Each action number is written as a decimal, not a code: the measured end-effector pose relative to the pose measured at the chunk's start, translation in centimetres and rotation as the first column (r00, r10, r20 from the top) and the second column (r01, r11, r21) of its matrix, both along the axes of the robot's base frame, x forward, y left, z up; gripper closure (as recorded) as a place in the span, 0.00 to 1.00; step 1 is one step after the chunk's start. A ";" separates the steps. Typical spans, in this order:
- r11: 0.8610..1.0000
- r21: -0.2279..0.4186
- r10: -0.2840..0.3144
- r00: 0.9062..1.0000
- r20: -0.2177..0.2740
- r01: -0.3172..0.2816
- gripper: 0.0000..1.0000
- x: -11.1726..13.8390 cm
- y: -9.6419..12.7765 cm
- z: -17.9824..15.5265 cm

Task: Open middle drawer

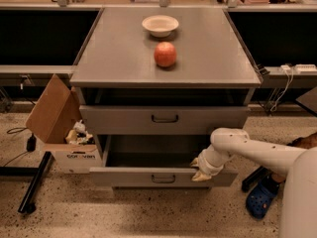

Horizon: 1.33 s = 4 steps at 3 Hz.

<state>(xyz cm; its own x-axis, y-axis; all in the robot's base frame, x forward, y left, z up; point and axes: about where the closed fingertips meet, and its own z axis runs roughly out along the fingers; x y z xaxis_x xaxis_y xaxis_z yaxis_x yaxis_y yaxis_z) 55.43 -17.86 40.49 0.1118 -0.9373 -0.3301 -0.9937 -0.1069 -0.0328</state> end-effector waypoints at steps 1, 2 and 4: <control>1.000 0.000 0.000 1.000 0.000 0.000 0.19 0.0 0.0 0.0; 1.000 -0.007 0.010 1.000 -0.002 -0.010 0.00 -0.3 0.1 -0.1; 0.980 -0.135 0.140 0.989 -0.036 -0.144 0.00 -4.5 1.6 -0.9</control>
Offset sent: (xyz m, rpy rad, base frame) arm 0.0000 0.0000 0.0000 0.0000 0.0000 0.0000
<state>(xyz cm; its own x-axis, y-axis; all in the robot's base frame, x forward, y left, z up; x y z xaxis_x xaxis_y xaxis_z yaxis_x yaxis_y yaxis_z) 50.98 -16.21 39.57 0.2399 -0.9491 -0.2041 -0.9684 -0.2486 0.0181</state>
